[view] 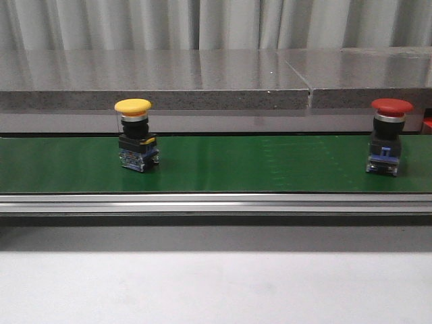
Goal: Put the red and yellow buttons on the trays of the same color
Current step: 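Lower the right gripper onto the red button on the conveyor and grasp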
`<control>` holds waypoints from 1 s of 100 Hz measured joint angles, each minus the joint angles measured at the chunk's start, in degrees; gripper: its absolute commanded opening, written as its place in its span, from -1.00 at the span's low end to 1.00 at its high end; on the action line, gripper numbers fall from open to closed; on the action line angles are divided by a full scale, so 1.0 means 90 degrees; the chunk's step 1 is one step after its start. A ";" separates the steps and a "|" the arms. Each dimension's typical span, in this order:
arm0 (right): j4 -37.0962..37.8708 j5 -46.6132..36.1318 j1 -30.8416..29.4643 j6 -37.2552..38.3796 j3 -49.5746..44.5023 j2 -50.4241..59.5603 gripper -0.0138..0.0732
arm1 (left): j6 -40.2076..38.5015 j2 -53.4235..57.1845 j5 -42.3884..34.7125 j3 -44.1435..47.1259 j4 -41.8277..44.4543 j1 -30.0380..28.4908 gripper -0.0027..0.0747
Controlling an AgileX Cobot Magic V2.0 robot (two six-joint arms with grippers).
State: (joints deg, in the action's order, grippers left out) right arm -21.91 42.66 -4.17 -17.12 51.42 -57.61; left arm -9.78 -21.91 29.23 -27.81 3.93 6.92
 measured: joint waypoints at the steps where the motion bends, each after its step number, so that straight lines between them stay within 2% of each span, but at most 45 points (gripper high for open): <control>1: 0.0000 0.0016 0.0000 0.0000 0.0037 -0.0038 0.78 | 0.0000 0.0000 0.0000 0.0000 0.0000 0.0000 -0.98; 46: 0.0000 -0.0017 0.0036 -0.0239 0.0641 -0.1920 0.78 | 0.0000 0.0000 0.0000 0.0000 0.0000 0.0000 -0.98; 87: 0.0000 -0.0467 0.0036 -0.0315 0.0666 -0.2640 0.78 | 0.0000 0.0000 0.0000 0.0000 0.0000 0.0000 -0.98; 94: 0.0000 -0.0467 0.0045 -0.0315 0.0666 -0.2729 0.72 | 0.0000 0.0000 0.0000 0.0000 0.0000 0.0000 -0.98; 100: 0.0000 -0.0467 0.0045 -0.0315 0.0666 -0.2798 0.55 | 0.0000 0.0000 0.0000 0.0000 0.0000 0.0000 -0.98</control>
State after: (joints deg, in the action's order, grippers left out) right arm -21.91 38.46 -3.77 -19.96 57.42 -82.79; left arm -9.78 -21.91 29.23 -27.81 3.93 6.92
